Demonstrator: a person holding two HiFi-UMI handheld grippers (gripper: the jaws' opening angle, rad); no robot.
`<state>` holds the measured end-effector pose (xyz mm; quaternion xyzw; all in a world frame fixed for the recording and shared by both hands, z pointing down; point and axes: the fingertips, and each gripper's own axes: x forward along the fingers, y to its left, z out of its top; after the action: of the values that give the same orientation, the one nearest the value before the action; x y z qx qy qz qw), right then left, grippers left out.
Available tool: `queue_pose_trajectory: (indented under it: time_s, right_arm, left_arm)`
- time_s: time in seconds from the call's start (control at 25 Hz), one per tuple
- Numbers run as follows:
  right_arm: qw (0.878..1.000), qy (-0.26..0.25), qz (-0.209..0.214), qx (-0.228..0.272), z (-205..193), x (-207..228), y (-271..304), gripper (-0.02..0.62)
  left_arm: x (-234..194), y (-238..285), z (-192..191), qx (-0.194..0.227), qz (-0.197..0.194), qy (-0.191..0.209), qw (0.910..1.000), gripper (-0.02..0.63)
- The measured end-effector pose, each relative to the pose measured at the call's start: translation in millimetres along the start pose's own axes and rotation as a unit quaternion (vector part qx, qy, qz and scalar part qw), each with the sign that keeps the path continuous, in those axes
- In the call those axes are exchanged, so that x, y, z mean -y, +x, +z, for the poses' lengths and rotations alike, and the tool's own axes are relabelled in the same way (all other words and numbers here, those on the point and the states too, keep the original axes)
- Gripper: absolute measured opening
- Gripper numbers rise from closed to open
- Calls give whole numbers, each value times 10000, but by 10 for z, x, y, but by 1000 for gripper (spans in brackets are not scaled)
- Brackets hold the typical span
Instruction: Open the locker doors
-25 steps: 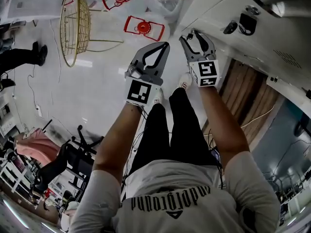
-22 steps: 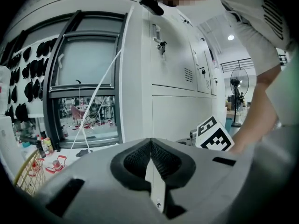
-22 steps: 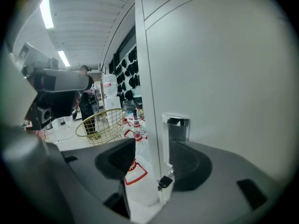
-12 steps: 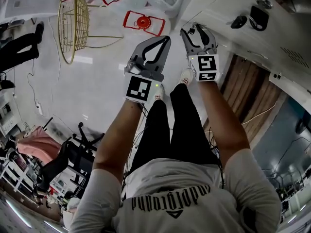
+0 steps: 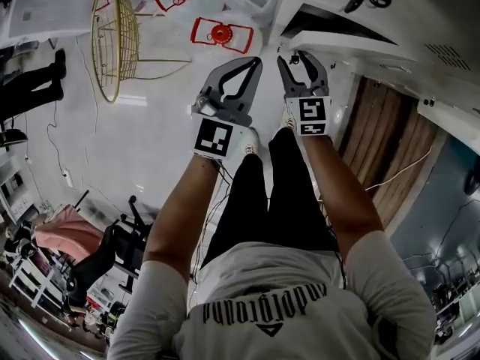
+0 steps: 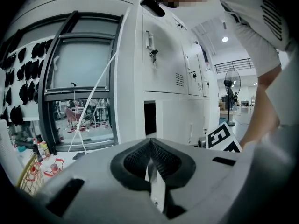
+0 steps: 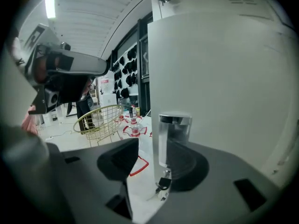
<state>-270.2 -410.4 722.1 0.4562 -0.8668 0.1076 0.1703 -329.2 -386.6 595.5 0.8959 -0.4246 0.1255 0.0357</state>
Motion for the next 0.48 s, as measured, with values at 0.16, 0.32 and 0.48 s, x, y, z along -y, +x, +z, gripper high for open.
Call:
queue_pose_trajectory:
  time_s: [0.16, 0.32, 0.48]
  right_arm:
    - [9988, 215, -429, -17, -127, -37, -263, 167]
    - [9966, 368, -722, -118, -292, -45, -565, 120]
    - [9954, 303, -894, -155, -416, -86, -807, 118]
  left_arm:
    - [97, -158, -22, -63, -101, 31, 9999, 8]
    - [310, -335, -36, -38, -302, 118, 9995, 8]
    - [579, -509, 18, 22, -695, 191, 9974, 8]
